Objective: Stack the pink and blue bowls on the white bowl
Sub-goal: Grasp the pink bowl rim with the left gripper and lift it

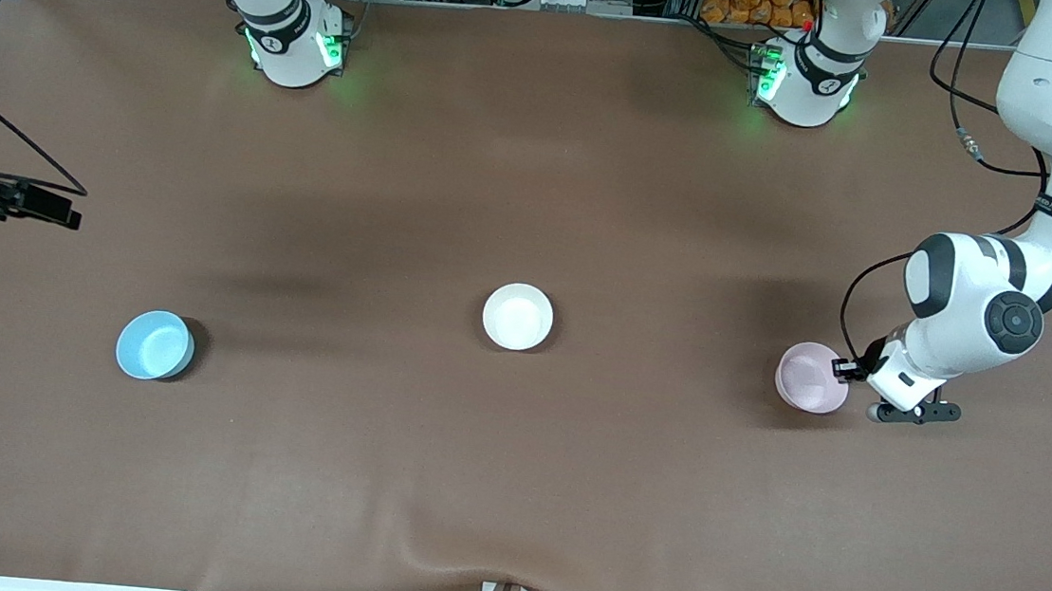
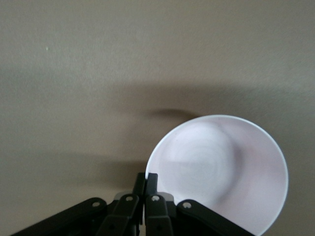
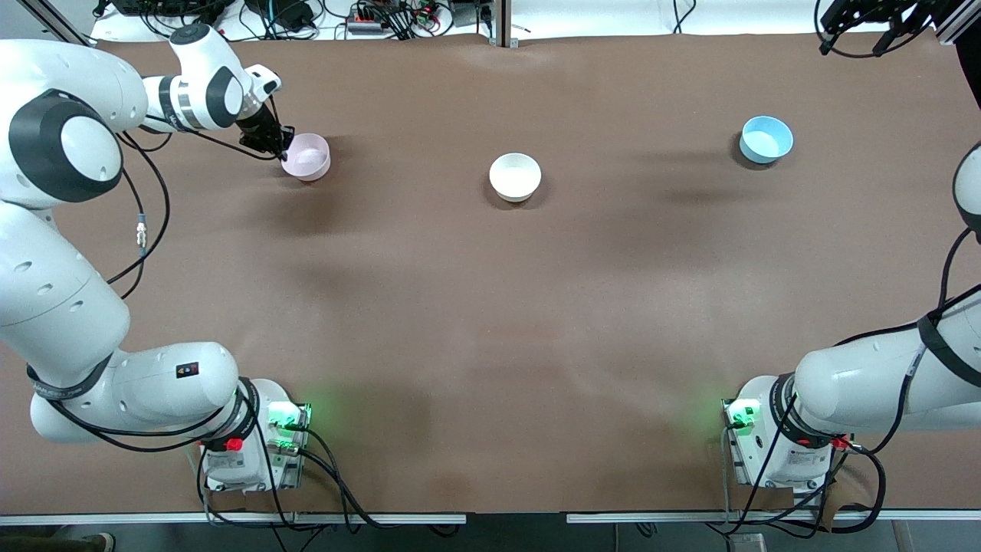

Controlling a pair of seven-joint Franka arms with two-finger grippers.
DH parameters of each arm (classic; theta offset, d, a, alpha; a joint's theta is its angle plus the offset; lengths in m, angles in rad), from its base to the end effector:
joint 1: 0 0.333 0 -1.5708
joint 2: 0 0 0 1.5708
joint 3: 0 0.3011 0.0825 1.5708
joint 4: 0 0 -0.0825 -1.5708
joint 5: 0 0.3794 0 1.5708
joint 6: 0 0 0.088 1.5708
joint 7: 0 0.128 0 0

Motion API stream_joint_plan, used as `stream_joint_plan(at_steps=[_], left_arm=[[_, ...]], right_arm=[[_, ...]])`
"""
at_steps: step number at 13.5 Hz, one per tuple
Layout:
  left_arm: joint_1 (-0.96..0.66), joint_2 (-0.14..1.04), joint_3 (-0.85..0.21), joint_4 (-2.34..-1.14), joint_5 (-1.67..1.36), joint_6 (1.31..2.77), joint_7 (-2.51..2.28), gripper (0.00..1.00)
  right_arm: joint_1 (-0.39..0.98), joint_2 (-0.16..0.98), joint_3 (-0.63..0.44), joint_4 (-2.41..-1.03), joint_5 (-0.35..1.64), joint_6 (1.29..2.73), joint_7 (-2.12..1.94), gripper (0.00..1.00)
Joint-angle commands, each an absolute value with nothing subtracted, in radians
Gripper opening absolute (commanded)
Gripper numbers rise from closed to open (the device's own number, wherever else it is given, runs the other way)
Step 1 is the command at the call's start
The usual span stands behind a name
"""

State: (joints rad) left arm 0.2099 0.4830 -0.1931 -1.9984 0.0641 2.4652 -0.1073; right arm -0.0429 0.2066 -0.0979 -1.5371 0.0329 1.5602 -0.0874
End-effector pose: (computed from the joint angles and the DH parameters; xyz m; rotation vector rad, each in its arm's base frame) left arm 0.5978 0.0107 0.1880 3.0890 0.1472 -0.0123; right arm 0.5888 -0.0748 0.4854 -3.0945 0.0864 0.2792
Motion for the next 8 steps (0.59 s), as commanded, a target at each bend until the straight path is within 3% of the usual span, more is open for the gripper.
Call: stream_joint_plan(at_steps=[1,8], left_arm=[[0.213,0.45,-0.198,-1.991,0.092,2.458,-0.101,0.0],[0.216,0.302,-0.254,-1.944,0.061,2.275,-0.091,0.0]], right_arm=[[-0.071,0.279,-0.09,-1.505,0.035,1.604,-0.109,1.0],[-0.118,0.422,-0.09,-1.503,0.029,1.658,-0.123,1.0]])
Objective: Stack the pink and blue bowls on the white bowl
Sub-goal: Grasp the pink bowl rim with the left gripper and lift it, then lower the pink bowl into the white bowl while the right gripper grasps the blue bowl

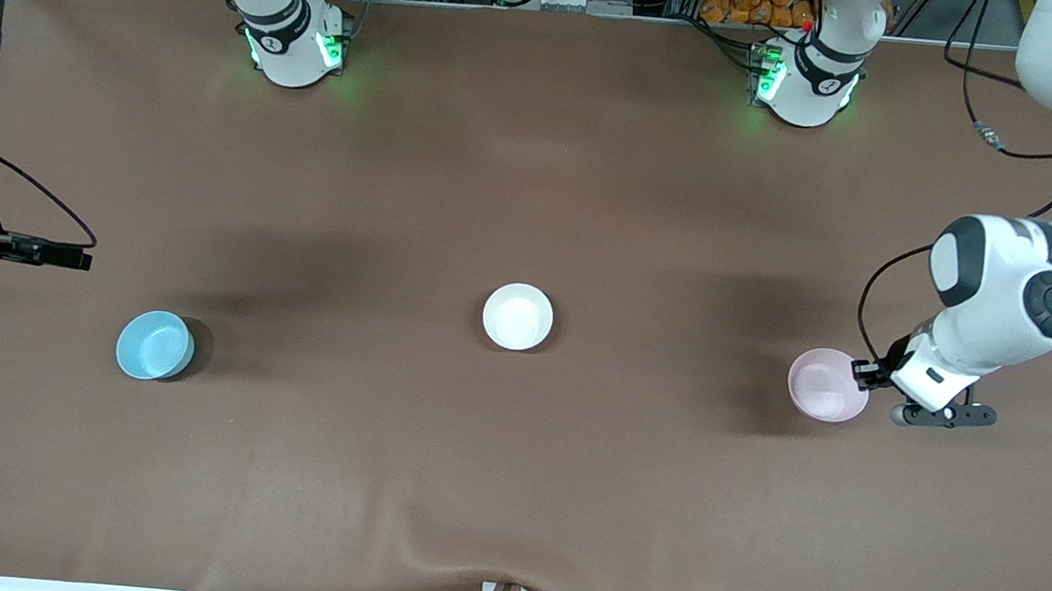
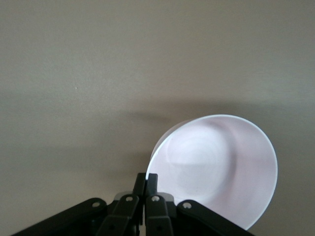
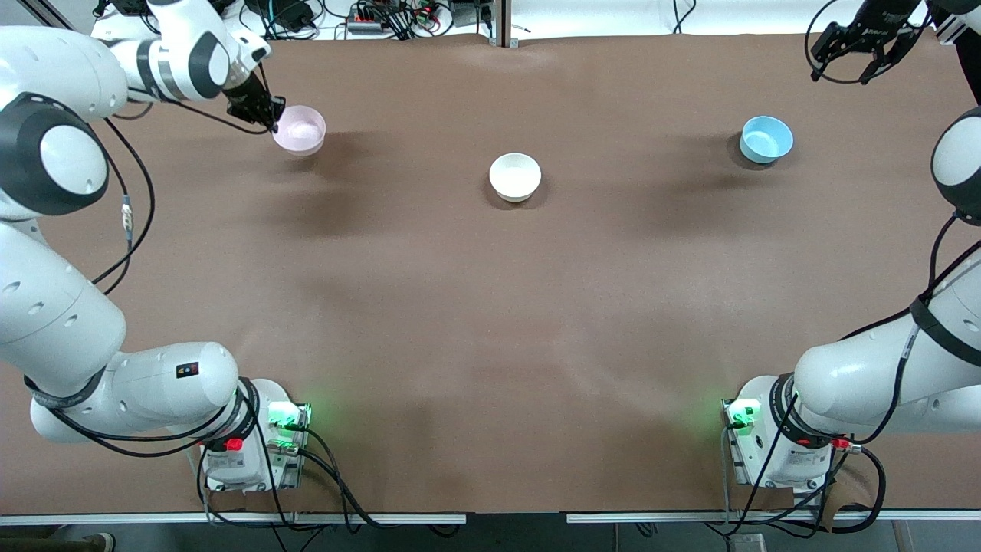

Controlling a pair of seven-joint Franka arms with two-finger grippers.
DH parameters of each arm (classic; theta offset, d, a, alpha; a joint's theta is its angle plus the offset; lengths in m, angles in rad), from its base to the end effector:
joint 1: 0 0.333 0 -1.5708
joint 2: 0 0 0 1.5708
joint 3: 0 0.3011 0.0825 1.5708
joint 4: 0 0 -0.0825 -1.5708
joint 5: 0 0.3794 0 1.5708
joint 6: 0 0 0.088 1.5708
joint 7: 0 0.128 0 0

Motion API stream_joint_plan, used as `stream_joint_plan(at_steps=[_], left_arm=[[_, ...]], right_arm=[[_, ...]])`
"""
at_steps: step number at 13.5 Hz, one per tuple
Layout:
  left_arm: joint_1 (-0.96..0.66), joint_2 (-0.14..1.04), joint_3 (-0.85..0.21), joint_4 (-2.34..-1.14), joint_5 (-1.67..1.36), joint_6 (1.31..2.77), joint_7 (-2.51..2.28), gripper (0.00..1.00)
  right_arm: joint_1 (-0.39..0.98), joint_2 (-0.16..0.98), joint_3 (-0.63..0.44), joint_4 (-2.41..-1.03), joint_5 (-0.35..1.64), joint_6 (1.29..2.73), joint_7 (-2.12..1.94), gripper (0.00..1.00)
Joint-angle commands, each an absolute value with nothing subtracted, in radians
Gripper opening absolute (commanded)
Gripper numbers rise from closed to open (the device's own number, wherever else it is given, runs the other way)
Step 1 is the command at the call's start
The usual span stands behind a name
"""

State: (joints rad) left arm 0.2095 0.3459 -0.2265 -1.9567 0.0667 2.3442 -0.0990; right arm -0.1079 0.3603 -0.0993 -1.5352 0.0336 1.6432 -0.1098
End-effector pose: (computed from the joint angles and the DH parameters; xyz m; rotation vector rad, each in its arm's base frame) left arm 0.6108 -0.0047 0.2770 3.1097 0.0801 0.0777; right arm 0.6112 -0.1180 0.3978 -3.0768 0.1572 0.3836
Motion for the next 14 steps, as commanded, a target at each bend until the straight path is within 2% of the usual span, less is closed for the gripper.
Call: stream_joint_plan(at_steps=[1,2,7,14], left_arm=[[0.215,0.289,-0.268,-1.922,0.028,2.235,-0.091,0.0],[0.215,0.279,-0.291,-1.898,-0.009,2.191,-0.095,0.0],[0.206,0.278,-0.377,-1.767,-0.101,2.011,-0.12,0.0],[0.151,0.288,-0.569,-1.72,-0.091,1.991,-0.526,0.0]], right_arm=[[-0.121,0.454,-0.089,-1.503,0.029,1.725,-0.124,1.0],[-0.124,0.48,-0.089,-1.509,0.032,1.797,-0.126,1.0],[-0.184,0.604,-0.089,-1.514,0.044,1.955,-0.124,1.0],[-0.199,0.673,-0.087,-1.54,0.044,2.102,-0.167,1.0]])
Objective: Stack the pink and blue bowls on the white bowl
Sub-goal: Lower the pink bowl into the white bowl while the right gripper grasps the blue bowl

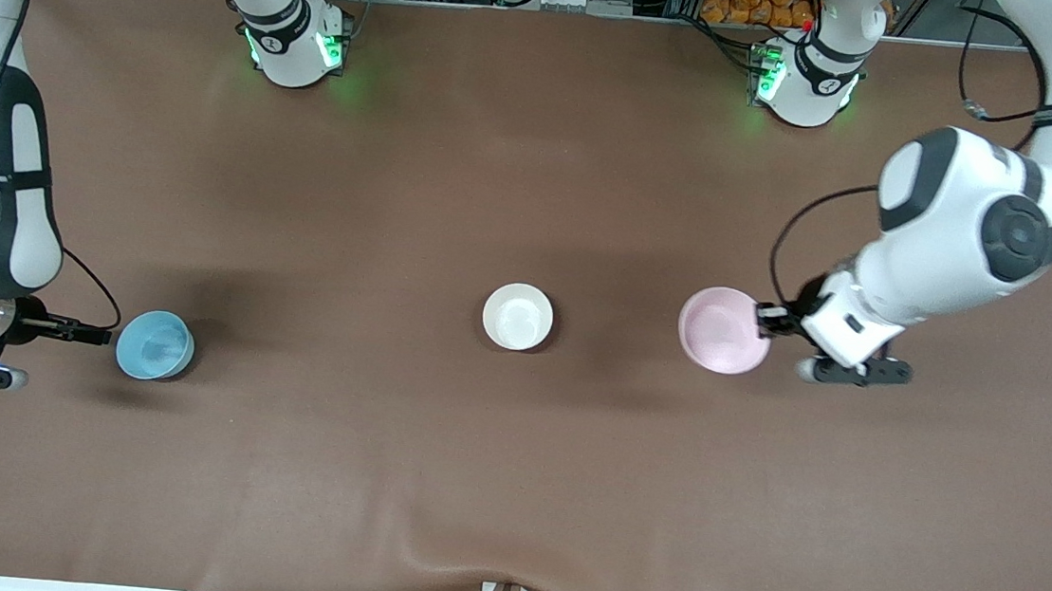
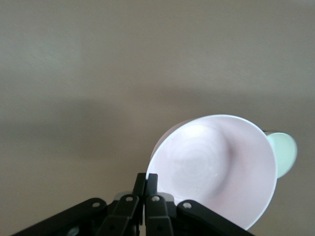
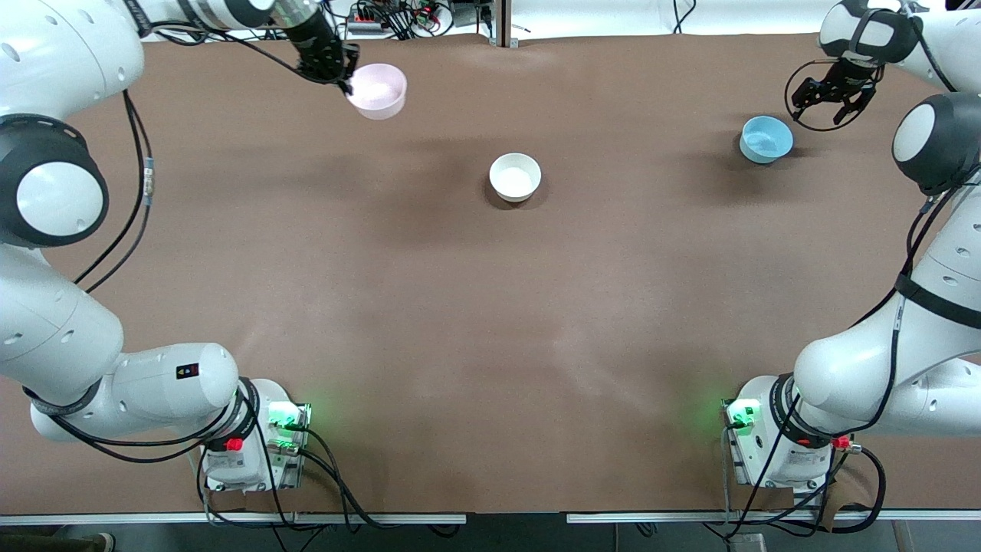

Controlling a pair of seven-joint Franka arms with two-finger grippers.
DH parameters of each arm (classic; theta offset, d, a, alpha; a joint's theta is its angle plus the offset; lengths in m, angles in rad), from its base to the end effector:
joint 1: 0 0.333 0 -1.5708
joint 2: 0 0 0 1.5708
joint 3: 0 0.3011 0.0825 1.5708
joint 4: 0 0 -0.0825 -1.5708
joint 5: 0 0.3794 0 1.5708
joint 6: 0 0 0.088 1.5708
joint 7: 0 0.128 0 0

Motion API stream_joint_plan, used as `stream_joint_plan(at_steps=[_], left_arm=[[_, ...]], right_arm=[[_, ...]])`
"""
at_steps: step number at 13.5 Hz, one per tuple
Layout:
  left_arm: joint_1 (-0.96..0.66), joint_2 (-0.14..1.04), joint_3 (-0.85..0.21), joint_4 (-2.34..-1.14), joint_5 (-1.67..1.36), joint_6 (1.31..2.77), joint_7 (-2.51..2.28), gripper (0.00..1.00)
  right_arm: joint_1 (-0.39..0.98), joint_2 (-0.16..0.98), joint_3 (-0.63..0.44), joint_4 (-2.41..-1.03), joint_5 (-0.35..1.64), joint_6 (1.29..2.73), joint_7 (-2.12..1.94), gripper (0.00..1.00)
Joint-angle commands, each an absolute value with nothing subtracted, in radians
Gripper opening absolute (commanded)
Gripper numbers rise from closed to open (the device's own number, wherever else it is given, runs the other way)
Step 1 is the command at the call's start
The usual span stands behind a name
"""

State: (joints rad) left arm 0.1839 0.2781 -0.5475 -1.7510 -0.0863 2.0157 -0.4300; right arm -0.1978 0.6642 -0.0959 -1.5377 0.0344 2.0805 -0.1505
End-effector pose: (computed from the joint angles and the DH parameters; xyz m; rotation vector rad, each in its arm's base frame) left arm 0.5870 -0.2085 0.4017 2.9208 0.1780 -0.0921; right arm 0.6514 -0.1868 0.2259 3.1231 -0.2268 -0.1916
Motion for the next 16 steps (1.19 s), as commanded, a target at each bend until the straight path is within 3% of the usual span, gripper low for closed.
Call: stream_joint_plan(at_steps=[1,4,9,11,14,16], left_arm=[[0.1,0.305,-0.569,-1.704,-0.087,1.993,-0.578,0.0],[-0.017,0.373,-0.565,-1.678,-0.045,2.019,-0.694,0.0],[-0.152,0.506,-0.558,-1.649,0.008,2.193,-0.853,0.0],[-0.181,0.583,-0.558,-1.593,0.012,2.197,-0.868,0.0],[-0.288,0.653,-0.504,-1.539,0.046,2.198,-0.926,0.0],[-0.362,0.673,-0.422,-1.523,0.044,2.2,-0.93,0.0]], right_arm=[[-0.199,0.673,-0.087,-1.545,0.046,2.105,-0.167,1.0],[-0.196,0.669,-0.086,-1.612,0.048,2.179,-0.167,1.0],[-0.196,0.669,-0.084,-1.658,0.066,2.204,-0.163,1.0],[-0.196,0.67,-0.084,-1.686,0.13,2.217,-0.166,0.5],[-0.201,0.67,-0.084,-1.687,0.135,2.217,-0.164,0.0],[-0.202,0.67,-0.084,-1.687,0.137,2.215,-0.164,0.0]])
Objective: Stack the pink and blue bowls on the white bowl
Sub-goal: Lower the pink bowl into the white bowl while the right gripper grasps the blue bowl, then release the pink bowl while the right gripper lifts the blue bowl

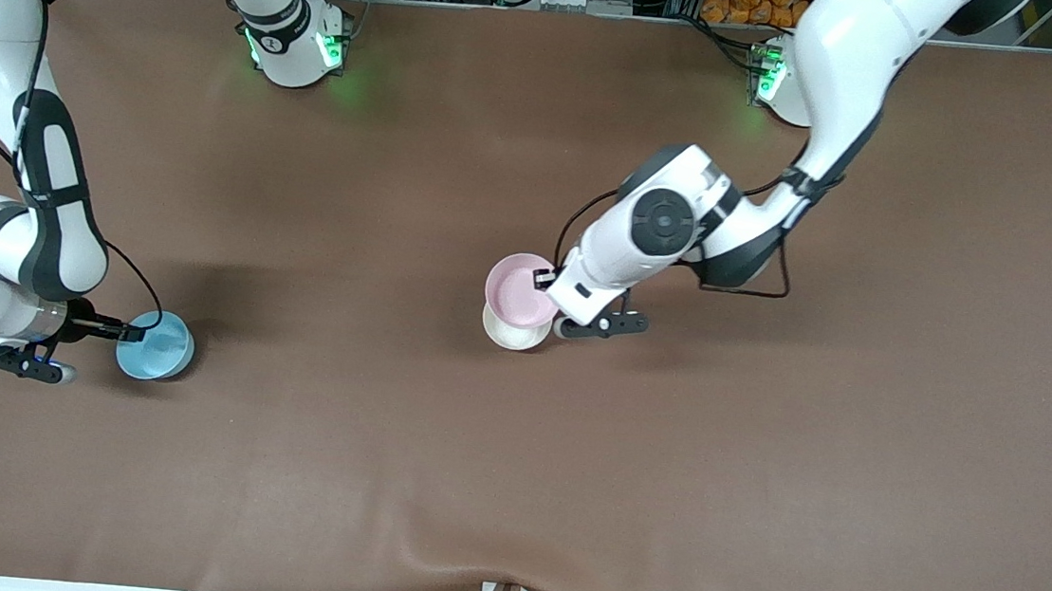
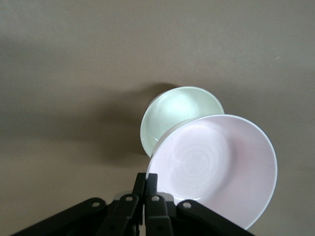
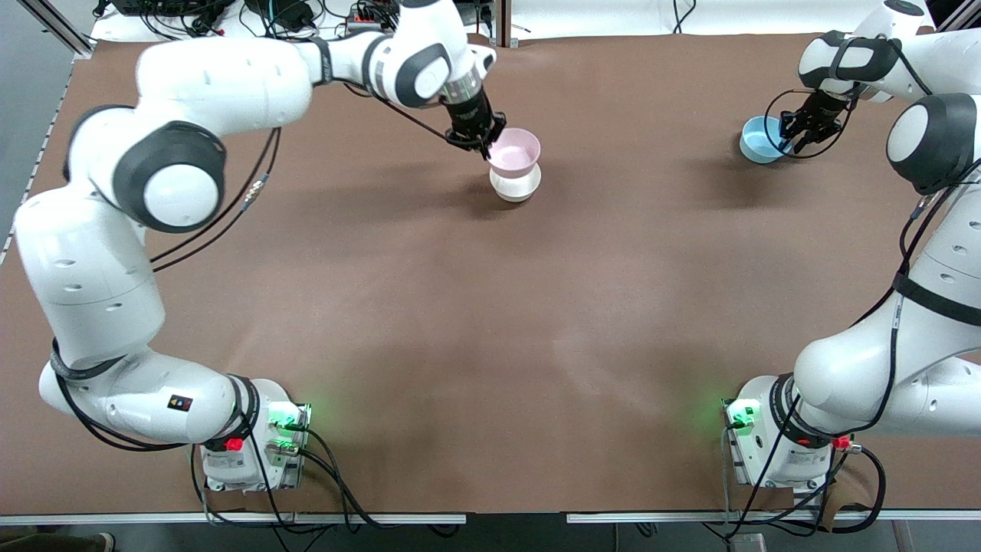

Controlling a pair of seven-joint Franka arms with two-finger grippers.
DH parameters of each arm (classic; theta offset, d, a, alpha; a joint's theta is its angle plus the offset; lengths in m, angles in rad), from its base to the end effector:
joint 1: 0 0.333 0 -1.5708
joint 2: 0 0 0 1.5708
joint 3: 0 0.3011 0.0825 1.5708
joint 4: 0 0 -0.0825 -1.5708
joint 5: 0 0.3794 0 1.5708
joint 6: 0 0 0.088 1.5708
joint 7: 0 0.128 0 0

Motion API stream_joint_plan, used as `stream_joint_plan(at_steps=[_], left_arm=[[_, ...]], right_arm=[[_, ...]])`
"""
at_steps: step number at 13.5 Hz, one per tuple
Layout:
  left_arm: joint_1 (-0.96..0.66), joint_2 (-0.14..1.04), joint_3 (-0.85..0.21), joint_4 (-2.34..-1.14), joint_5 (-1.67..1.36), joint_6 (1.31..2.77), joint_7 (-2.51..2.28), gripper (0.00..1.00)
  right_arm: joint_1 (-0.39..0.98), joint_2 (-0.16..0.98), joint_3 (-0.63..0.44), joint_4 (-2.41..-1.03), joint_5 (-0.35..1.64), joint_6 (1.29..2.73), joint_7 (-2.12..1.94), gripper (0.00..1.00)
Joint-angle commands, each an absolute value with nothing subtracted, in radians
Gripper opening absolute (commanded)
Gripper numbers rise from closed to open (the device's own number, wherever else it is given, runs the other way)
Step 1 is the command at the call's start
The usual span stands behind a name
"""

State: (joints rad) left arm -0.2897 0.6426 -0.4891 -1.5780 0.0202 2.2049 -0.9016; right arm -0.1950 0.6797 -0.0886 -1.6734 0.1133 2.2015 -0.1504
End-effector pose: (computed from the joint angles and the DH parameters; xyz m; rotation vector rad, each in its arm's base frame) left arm 0.5201 -0.4526 0.2739 2.8976 0.2961 -0.2364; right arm 0.6255 -0.1726 0.1680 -3.0598 0.2937 0.2123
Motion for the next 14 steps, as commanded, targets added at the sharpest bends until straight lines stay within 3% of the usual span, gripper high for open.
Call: stream_joint_plan(at_steps=[1,9,14], left_arm=[[-0.383,0.69,-0.411,-1.51,0.046,2.204,-0.93,0.0],[-0.388,0.73,-0.405,-1.5,0.052,2.246,-0.91,0.0],[-0.387,0.745,-0.399,-1.5,0.054,2.247,-0.91,0.0]], right_arm=[[-0.202,0.669,-0.084,-1.687,0.137,2.212,-0.163,0.0],[-0.132,0.532,-0.081,-1.681,0.153,2.091,-0.138,0.0],[-0.058,0.492,-0.083,-1.694,0.339,2.043,-0.097,0.0]])
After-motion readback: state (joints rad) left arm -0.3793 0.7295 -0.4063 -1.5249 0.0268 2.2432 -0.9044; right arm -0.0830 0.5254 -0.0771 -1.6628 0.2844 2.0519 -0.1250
